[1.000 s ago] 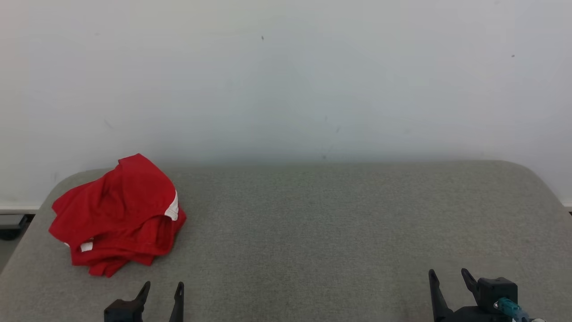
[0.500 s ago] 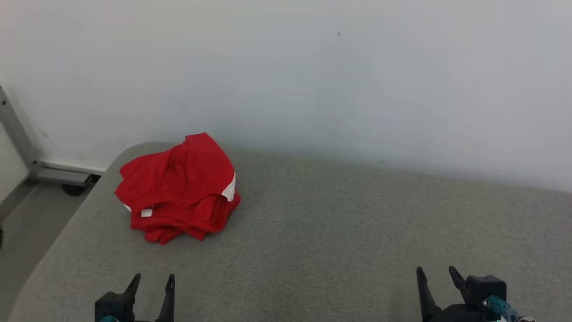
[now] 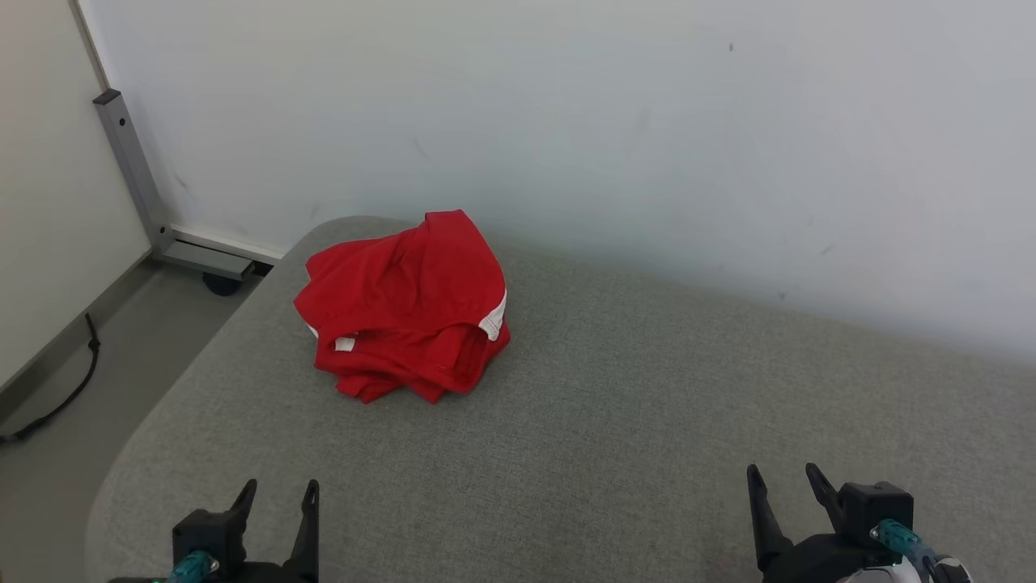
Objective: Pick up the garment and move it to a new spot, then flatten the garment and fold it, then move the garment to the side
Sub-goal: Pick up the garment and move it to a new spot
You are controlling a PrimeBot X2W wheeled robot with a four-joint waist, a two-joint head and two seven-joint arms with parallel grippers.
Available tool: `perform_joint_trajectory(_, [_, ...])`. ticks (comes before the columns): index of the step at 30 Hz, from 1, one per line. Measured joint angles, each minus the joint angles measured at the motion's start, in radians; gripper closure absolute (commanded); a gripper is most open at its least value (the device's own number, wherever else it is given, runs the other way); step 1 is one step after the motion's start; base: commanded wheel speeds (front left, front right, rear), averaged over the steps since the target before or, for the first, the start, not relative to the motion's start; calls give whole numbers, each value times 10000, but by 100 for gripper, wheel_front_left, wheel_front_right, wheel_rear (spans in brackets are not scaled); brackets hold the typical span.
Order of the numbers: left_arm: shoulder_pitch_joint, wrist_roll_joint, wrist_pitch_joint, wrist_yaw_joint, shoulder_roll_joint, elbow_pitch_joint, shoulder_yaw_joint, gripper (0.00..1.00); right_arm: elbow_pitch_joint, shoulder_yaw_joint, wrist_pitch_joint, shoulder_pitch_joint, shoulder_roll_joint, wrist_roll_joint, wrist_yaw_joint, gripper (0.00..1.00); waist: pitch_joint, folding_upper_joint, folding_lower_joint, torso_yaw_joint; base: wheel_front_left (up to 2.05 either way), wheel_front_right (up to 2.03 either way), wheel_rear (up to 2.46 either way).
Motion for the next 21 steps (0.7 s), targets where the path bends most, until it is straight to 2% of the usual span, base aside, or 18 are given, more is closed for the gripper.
perform_joint_trajectory(7, [-607,-192,428,-31,-474,151,-217,0,-387,-328,-8,426,4,-27,0,0,290,0,0,265,0,0,0])
perform_joint_trajectory(9, [-957,-190,621,-211,-570,259,-376,0,-518,-368,-4,551,6,-35,0,0,393,0,0,342,0,0,0])
perform_joint_trajectory(17, [-2249,-360,1728,-374,-903,1007,-397,0,-1425,63,150,586,15,-322,0,0,1073,0,0,490,0,0,0])
perform_joint_trajectory(21, [-3404,-458,2372,-453,-786,1592,-127,0,-2036,226,366,573,-31,-410,12,0,1548,0,0,424,0,0,0])
